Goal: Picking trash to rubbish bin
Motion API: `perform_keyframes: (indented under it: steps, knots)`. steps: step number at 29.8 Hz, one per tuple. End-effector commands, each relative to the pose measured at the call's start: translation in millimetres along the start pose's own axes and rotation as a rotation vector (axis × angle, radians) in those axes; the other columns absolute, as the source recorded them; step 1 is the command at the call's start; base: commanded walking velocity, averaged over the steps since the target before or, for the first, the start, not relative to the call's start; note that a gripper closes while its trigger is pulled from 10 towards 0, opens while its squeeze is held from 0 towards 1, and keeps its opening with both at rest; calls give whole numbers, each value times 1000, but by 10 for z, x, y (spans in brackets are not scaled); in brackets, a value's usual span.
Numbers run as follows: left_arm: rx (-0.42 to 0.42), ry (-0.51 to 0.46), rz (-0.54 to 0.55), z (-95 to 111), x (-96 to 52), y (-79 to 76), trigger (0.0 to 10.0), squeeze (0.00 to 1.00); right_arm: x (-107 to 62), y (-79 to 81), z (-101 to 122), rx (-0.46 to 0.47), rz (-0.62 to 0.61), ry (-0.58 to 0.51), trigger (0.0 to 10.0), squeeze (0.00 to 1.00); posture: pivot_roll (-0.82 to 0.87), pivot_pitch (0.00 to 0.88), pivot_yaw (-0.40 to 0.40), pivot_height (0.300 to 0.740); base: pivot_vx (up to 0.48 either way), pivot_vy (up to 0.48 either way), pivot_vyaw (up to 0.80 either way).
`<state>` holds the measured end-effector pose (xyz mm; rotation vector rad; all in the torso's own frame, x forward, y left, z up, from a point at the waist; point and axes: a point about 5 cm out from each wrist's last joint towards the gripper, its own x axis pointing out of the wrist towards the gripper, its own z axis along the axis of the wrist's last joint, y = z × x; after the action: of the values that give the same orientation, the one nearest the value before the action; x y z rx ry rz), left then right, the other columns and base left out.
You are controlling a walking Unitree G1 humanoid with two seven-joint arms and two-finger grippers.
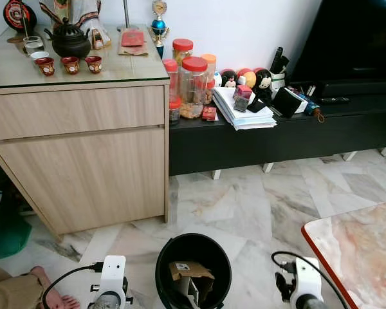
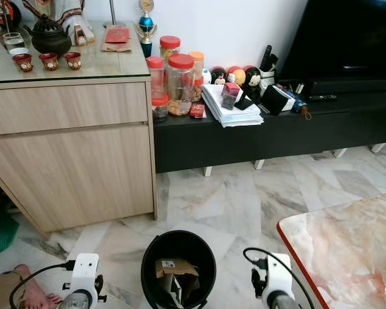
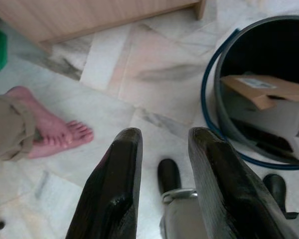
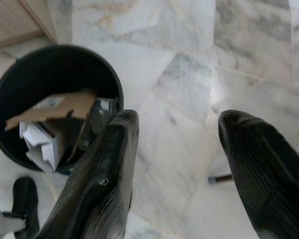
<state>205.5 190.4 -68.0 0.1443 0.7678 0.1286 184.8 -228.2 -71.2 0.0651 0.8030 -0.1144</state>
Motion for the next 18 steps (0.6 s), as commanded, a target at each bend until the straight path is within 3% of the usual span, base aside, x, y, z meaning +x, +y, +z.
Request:
perform_keyframes:
  steps: [1, 18]
  knots:
    - [24, 32, 6, -86, -22, -6, 10000, 0, -30, -87, -49, 55, -54, -2, 10000, 0, 101, 0, -114, 740, 0, 0, 0]
    - [45, 82, 13, -255, -80, -20, 10000, 0, -42, -23, -110, 101, -43, -8, 10000, 0, 105, 0, -117, 740, 0, 0, 0]
